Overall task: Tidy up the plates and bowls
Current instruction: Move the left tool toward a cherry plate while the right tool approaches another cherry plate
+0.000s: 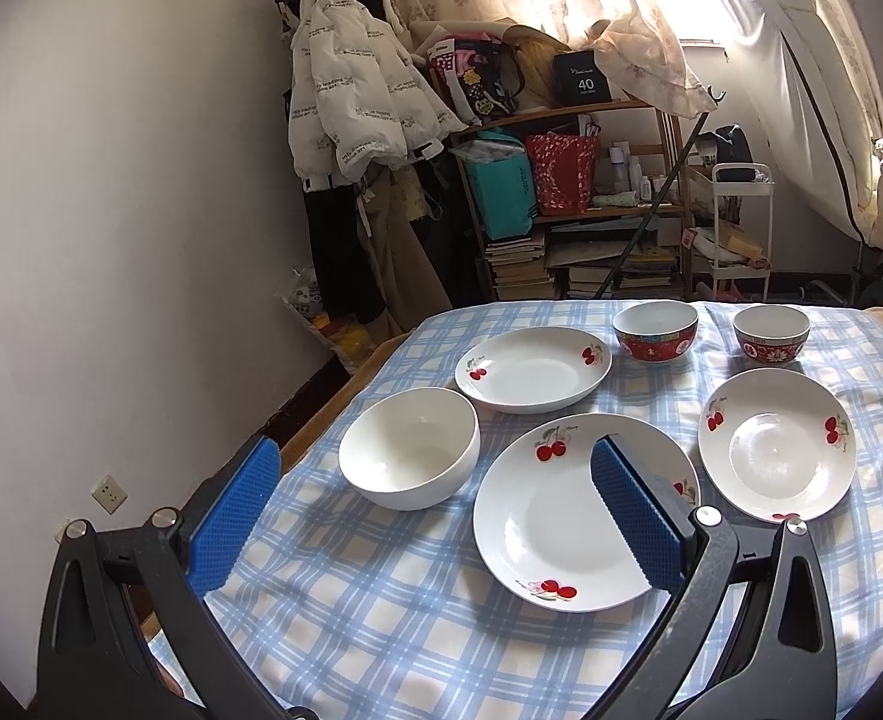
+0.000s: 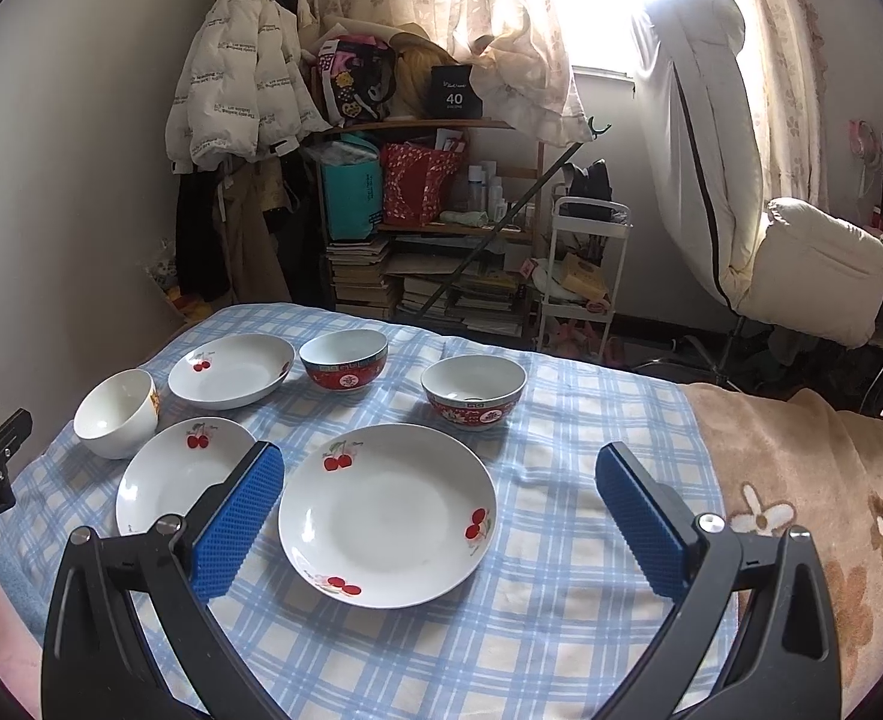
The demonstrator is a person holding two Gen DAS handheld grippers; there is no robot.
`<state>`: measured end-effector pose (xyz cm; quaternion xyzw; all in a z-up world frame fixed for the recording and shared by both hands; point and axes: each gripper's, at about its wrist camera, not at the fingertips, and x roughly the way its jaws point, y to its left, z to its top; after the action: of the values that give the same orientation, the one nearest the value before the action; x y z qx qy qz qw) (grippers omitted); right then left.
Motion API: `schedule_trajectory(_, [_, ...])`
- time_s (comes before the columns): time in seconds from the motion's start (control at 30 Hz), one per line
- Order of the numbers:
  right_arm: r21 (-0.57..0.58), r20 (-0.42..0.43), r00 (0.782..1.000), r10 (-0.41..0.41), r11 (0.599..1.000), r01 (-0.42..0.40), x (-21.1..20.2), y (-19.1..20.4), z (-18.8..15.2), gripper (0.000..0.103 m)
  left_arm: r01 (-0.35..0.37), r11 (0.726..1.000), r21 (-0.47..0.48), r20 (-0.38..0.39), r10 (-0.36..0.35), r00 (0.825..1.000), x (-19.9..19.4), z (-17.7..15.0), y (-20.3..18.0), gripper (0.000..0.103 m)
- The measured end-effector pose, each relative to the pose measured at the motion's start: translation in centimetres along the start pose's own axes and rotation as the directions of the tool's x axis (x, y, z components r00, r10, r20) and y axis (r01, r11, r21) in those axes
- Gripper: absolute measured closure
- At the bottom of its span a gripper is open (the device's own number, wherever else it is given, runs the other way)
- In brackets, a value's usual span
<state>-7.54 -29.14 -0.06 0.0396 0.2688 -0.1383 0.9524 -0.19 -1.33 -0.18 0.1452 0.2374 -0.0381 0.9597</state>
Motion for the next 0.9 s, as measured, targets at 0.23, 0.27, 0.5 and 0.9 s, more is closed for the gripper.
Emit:
schedule_trajectory(0.23, [-0.024,-0.038,0.999,-0.016,1.000,0.015,1.4,-0.1,-0.1,0.000,0.047,0.999,-0.002,-0.033,-0.047,0.998,1.4,1.8,-0.7,0.001])
schedule_trajectory(0.27, [-0.027,-0.044,0.999,-0.018,0.999,0.017,1.6,0.0,0.1,0.000,0.052,0.999,0.006,-0.035,-0.052,0.998,1.6,2.1,-0.9,0.001])
schedule_trajectory(0.5, [-0.057,-0.101,0.994,-0.036,0.998,0.031,3.7,0.3,0.9,0.000,0.131,0.990,0.047,-0.104,-0.126,0.987,3.8,4.0,-3.0,0.001])
schedule_trajectory(0.9, [-0.008,-0.186,0.982,-0.011,1.000,0.010,8.1,-0.9,2.1,0.002,0.275,0.961,0.034,-0.245,-0.259,0.934,9.5,6.8,-8.4,0.001])
